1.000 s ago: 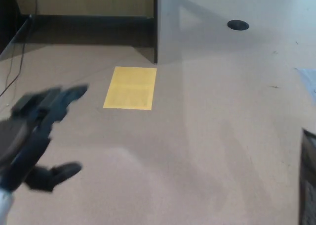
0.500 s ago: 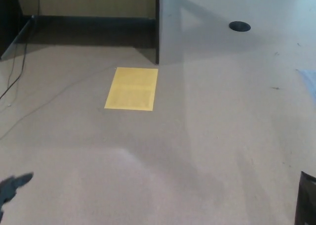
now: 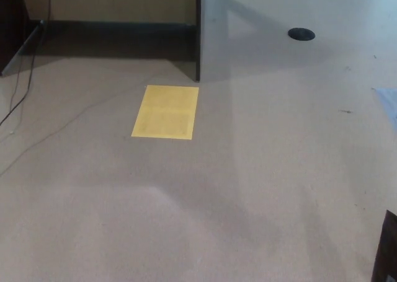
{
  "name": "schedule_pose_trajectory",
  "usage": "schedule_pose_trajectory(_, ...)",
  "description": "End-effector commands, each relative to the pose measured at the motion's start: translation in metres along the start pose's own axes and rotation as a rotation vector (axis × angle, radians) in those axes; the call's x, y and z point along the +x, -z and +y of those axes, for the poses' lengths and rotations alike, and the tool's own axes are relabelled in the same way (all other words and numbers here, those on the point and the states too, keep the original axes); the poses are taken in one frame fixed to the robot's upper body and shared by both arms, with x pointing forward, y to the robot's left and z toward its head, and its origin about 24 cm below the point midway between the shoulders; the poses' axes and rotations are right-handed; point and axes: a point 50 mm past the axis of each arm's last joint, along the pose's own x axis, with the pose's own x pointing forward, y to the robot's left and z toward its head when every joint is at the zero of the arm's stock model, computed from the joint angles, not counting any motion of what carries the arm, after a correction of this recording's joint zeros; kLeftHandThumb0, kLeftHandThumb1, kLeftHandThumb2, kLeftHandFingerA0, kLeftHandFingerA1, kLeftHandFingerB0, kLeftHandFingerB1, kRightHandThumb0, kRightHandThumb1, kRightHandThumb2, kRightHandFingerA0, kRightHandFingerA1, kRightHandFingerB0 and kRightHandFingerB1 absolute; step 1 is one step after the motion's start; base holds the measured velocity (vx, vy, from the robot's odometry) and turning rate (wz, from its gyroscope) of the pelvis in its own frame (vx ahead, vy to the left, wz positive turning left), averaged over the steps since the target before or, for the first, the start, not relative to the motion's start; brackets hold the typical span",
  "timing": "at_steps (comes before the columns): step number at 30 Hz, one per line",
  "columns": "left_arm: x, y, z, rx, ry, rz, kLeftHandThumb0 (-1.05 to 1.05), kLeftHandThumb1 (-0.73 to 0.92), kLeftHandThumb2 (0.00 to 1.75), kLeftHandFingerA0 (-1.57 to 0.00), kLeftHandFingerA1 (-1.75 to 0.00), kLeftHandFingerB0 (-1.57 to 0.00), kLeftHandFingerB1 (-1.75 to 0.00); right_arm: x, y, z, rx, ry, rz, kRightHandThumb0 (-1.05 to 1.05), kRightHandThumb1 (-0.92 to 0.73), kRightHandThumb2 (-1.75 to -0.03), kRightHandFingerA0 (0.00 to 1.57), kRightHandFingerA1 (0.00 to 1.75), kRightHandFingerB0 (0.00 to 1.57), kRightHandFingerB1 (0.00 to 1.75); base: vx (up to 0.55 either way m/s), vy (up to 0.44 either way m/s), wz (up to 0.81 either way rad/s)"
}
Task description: A person is holding a plastic bag and the robot extends its left hand to grab the bag by hooking its thumb into the holes at the top and brings its hand down by its side. Then it extends its arm again to hand the plastic bag back to the person.
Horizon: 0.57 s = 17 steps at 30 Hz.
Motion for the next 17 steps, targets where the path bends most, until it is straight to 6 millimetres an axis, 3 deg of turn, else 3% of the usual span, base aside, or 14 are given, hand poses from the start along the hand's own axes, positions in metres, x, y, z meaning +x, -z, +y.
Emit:
schedule_pose_trajectory(1, 0.0122, 0.0022, 0.0129, -0.032, 0.017, 0.012, -0.34, 0.54, 0.59, -0.54, -0.43, -0.39, -0.35, 0.0013, -0.0027, -0.0157, 0.0, 0.03, 0.007, -0.39, -0.7, -0.61, 0.68, 0.46, 0.58, 0.41, 0.0, 0.0, 0.0)
schedule_pose_trajectory(2, 0.0123, 0.0037, 0.0123, -0.044, 0.037, 0.027, -0.32, 0.53, 0.56, -0.57, -0.42, -0.4, -0.35, 0.0014, -0.0024, -0.0154, 0.002, 0.028, 0.012, -0.39, -0.71, -0.59, 0.68, 0.45, 0.59, 0.39, 0.0, 0.0, 0.0)
schedule_pose_trajectory(3, 0.0115, 0.0056, 0.0117, -0.046, 0.055, 0.036, -0.38, 0.43, 0.69, -0.54, -0.53, -0.36, -0.43, 0.0012, -0.0015, -0.0144, 0.017, 0.028, 0.014, -0.44, -0.66, -0.64, 0.67, 0.48, 0.57, 0.42, 0.0, 0.0, 0.0)
schedule_pose_trajectory(4, 0.0109, 0.0064, 0.0117, -0.041, 0.057, 0.037, -0.32, 0.54, 0.58, -0.56, -0.46, -0.4, -0.35, 0.001, -0.0013, -0.0139, 0.016, 0.029, 0.01, -0.39, -0.7, -0.61, 0.71, 0.48, 0.62, 0.41, 0.0, 0.0, 0.0)
schedule_pose_trajectory(6, 0.0108, 0.0069, 0.0119, -0.033, 0.056, 0.037, -0.33, 0.54, 0.58, -0.54, -0.44, -0.4, -0.35, 0.001, -0.0018, -0.014, 0.01, 0.028, 0.006, -0.4, -0.7, -0.62, 0.71, 0.48, 0.63, 0.41, 0.0, 0.0, 0.0)
schedule_pose_trajectory(7, 0.0109, 0.0071, 0.0123, -0.034, 0.055, 0.04, -0.41, 0.44, 0.7, -0.48, -0.5, -0.35, -0.43, 0.0012, -0.0022, -0.0138, 0.015, 0.026, 0.006, -0.39, -0.7, -0.61, 0.7, 0.47, 0.62, 0.41, 0.0, 0.0, 0.0)
schedule_pose_trajectory(12, 0.0108, 0.0069, 0.0122, -0.057, 0.063, 0.04, -0.4, 0.44, 0.7, -0.44, -0.48, -0.34, -0.43, 0.002, -0.0027, -0.0147, -0.009, 0.024, 0.018, -0.4, -0.71, -0.61, 0.68, 0.45, 0.59, 0.4, 0.0, 0.0, 0.0)
schedule_pose_trajectory(13, 0.0109, 0.0069, 0.0124, -0.058, 0.061, 0.04, -0.32, 0.53, 0.57, -0.49, -0.39, -0.39, -0.34, 0.0022, -0.0034, -0.0151, -0.01, 0.025, 0.016, -0.39, -0.7, -0.61, 0.68, 0.46, 0.59, 0.4, 0.0, 0.0, 0.0)
schedule_pose_trajectory(17, 0.0118, 0.0057, 0.0127, -0.067, 0.052, 0.037, -0.3, 0.53, 0.57, -0.49, -0.4, -0.39, -0.35, 0.0031, -0.0062, -0.0171, -0.001, 0.026, 0.009, -0.4, -0.7, -0.61, 0.67, 0.46, 0.57, 0.4, 0.0, 0.0, 0.0)
